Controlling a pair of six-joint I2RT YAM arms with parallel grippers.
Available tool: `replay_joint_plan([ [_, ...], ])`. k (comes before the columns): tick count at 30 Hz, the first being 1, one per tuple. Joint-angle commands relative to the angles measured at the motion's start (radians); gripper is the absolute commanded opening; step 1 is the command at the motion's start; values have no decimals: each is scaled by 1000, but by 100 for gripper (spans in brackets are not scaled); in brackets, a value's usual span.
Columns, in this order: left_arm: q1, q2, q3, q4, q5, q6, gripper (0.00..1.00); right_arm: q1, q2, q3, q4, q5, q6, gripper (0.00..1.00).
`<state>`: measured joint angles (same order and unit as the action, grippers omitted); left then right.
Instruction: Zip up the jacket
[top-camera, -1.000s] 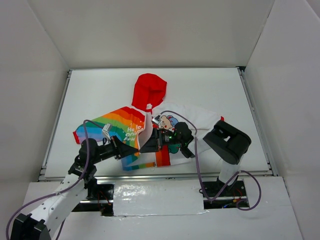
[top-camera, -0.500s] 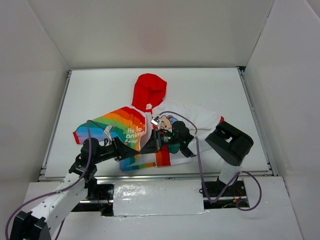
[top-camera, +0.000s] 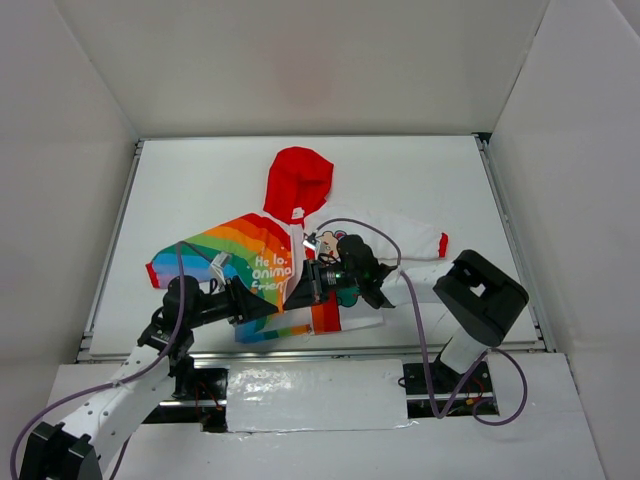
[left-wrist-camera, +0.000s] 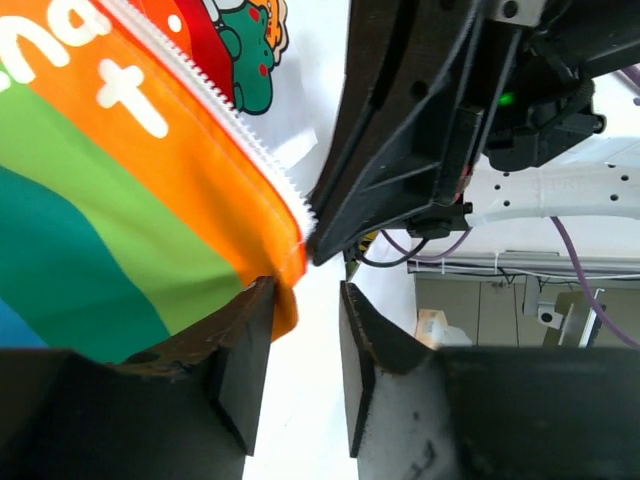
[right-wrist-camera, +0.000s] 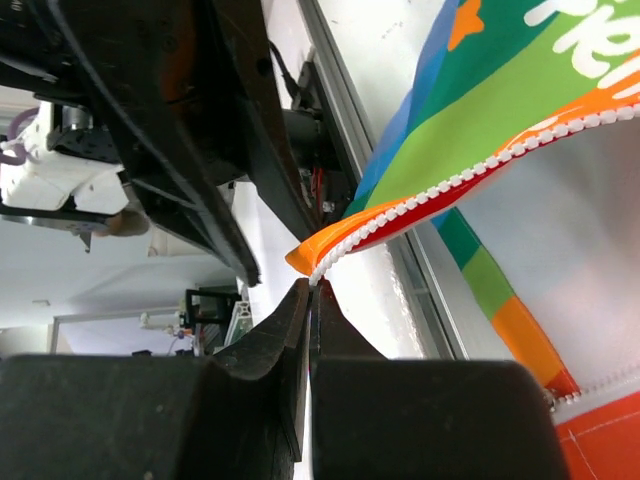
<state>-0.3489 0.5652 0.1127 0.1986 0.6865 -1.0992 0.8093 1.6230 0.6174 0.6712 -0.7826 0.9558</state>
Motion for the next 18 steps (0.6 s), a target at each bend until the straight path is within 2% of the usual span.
replay_joint_plan([
  [1, -5, -8, 15, 71, 39, -10, 45, 5, 3, 28, -15, -6, -29, 0],
  [5, -5, -4, 15, 90, 39, -14, 53, 7, 12, 18, 31, -15, -6, 0],
  [9, -5, 21, 10, 102, 36, -5, 53, 7, 6, 16, 56, -20, 3, 0],
  [10, -7, 27, 10, 85, 27, -1, 52, 5, 5, 13, 62, -21, 11, 0],
  [14, -12, 41, 21, 3, -8, 45, 36, 8, 15, -13, 183, -44, 55, 0],
  [18, -15, 24, 19, -13, -5, 50, 35, 7, 31, -47, 298, -56, 107, 0],
])
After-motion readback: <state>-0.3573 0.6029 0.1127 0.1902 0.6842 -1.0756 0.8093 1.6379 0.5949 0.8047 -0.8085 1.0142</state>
